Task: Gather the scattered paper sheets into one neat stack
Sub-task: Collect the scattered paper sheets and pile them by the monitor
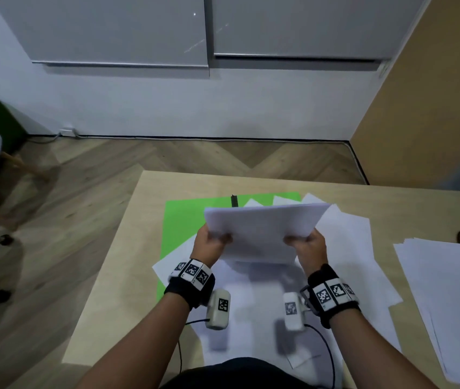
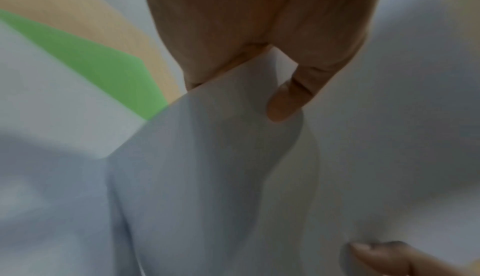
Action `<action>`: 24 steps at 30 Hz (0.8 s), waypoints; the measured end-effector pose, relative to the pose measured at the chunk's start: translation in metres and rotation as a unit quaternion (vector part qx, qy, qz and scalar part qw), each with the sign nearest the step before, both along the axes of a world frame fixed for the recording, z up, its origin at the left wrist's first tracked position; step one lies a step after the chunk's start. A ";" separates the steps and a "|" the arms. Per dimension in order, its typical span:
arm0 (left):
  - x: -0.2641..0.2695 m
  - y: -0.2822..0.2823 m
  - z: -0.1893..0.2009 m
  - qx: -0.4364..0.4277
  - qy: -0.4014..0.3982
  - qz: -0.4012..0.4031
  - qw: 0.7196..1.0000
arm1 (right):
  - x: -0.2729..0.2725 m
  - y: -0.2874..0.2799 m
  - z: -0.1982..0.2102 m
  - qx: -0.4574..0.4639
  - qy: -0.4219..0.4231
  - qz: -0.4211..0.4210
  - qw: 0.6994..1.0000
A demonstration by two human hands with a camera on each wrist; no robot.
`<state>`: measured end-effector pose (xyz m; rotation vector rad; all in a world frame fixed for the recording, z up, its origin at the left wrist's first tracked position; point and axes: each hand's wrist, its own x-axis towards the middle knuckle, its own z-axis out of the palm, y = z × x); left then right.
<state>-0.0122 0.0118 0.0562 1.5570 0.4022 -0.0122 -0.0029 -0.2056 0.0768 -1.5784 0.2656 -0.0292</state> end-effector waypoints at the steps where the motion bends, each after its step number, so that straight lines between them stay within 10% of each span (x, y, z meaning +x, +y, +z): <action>1: -0.001 -0.001 -0.002 -0.006 0.009 0.007 1.000 | 0.000 0.001 -0.002 0.004 0.006 -0.001 1.000; 8: 0.004 0.000 0.009 -0.037 -0.069 0.021 0.997 | 0.005 -0.003 0.000 0.018 -0.044 -0.025 0.999; 24: -0.015 -0.020 -0.043 0.170 0.097 -0.115 0.974 | -0.009 -0.019 -0.062 -0.103 0.135 0.098 0.981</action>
